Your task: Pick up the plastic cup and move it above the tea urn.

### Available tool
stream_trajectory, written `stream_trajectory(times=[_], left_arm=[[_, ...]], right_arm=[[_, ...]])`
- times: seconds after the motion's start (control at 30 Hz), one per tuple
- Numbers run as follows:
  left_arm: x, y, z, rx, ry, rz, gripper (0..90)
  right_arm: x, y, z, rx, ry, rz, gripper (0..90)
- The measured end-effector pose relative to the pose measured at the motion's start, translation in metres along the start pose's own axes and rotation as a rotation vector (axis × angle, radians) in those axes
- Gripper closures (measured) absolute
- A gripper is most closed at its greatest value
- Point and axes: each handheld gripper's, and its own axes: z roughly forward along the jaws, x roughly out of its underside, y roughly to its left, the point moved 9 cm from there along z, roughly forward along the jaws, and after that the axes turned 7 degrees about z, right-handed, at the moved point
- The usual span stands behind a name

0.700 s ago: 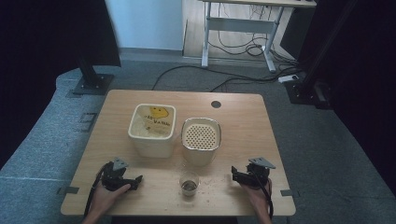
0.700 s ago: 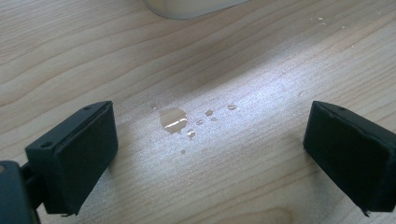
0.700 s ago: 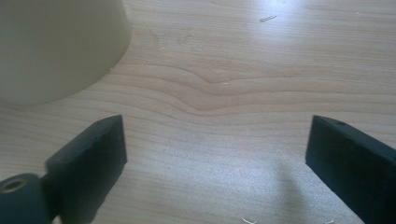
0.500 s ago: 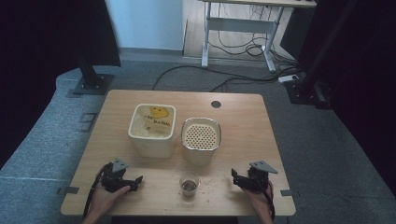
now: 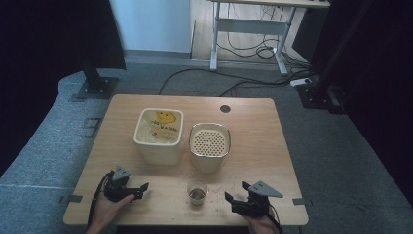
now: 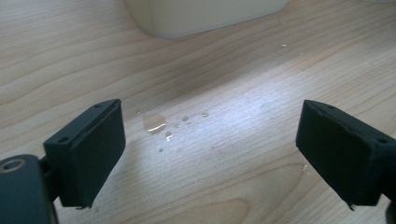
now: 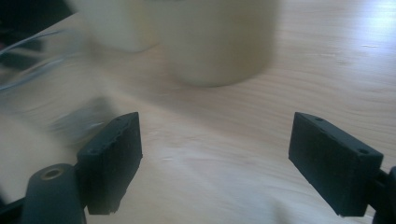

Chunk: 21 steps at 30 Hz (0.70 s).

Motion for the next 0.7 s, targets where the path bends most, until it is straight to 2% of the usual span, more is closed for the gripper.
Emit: stream_trajectory(times=[0.07, 0.1, 0.13, 0.2, 0.3, 0.5, 0.7], left_arm=[[0.001, 0.001, 0.000, 0.000, 0.004, -0.005, 10.0], [0.001, 0.001, 0.000, 0.000, 0.004, -0.005, 10.0], [0.002, 0.001, 0.001, 0.001, 0.006, -0.008, 10.1], [0.002, 0.001, 0.001, 0.002, 0.009, -0.009, 10.3], [0.004, 0.000, 0.003, 0.006, 0.025, -0.009, 10.2], [0.004, 0.000, 0.003, 0.008, 0.023, -0.013, 10.2], [0.005, -0.002, 0.005, 0.013, 0.032, -0.012, 10.3]], right_arm=[[0.003, 0.015, 0.004, -0.035, 0.019, -0.024, 17.2], [0.003, 0.015, 0.004, -0.035, 0.019, -0.024, 17.2], [0.007, 0.029, 0.010, -0.066, 0.040, -0.048, 17.0], [0.008, 0.033, 0.012, -0.076, 0.044, -0.054, 16.9], [0.011, 0.054, 0.023, -0.127, 0.064, -0.076, 16.6], [0.012, 0.070, 0.033, -0.157, 0.071, -0.104, 16.6], [0.008, 0.086, 0.053, -0.184, 0.064, -0.131, 18.2]])
